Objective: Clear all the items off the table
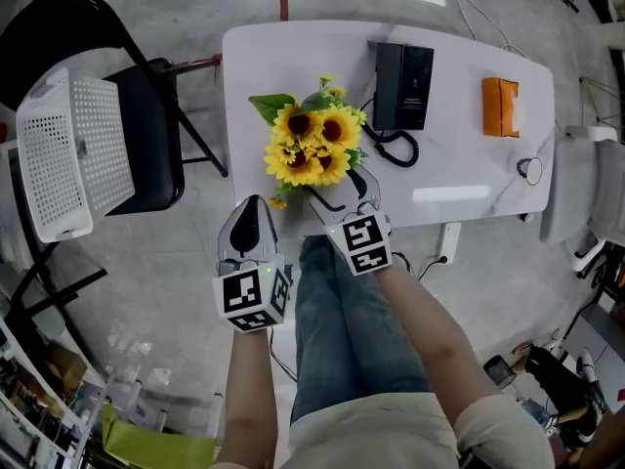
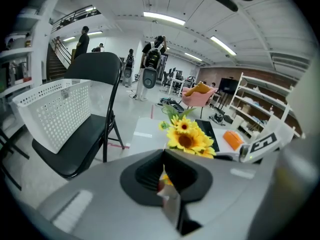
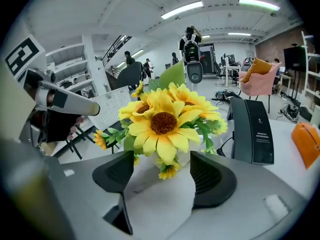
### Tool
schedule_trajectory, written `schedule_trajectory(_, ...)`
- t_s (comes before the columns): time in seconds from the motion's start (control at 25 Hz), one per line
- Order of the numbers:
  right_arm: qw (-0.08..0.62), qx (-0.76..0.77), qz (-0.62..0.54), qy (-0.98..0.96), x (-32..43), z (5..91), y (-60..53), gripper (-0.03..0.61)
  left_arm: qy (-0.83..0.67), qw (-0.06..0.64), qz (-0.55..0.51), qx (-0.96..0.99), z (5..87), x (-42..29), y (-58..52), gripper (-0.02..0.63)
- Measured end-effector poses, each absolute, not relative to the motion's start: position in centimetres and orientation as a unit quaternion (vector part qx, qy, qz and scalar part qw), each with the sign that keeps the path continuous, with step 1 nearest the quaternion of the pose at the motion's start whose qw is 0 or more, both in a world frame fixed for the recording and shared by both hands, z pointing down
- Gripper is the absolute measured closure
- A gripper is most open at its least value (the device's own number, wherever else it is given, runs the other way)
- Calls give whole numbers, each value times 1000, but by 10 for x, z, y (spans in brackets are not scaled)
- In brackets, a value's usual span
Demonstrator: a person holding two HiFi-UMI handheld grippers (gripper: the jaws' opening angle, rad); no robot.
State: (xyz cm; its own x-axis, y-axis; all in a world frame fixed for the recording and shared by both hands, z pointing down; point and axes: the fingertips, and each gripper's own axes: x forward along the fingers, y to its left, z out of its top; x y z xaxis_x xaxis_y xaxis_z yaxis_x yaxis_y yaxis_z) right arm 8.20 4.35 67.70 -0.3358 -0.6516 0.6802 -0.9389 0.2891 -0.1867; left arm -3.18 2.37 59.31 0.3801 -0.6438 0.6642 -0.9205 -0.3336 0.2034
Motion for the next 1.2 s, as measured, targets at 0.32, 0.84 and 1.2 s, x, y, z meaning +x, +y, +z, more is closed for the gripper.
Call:
schedule_trajectory(0.32,259,519,247,-777,82,703,22,209,-507,295,242,773,622,-32,18,604)
schedule_trajectory(0.84,204,534,207,-794,76,718,-15,46,-522,302,251,757,644,-50,15,604)
schedule_trajectory(1.2,165,524,163,-820,69,716,-35,11,-525,312,257,749,658,-58,18,604)
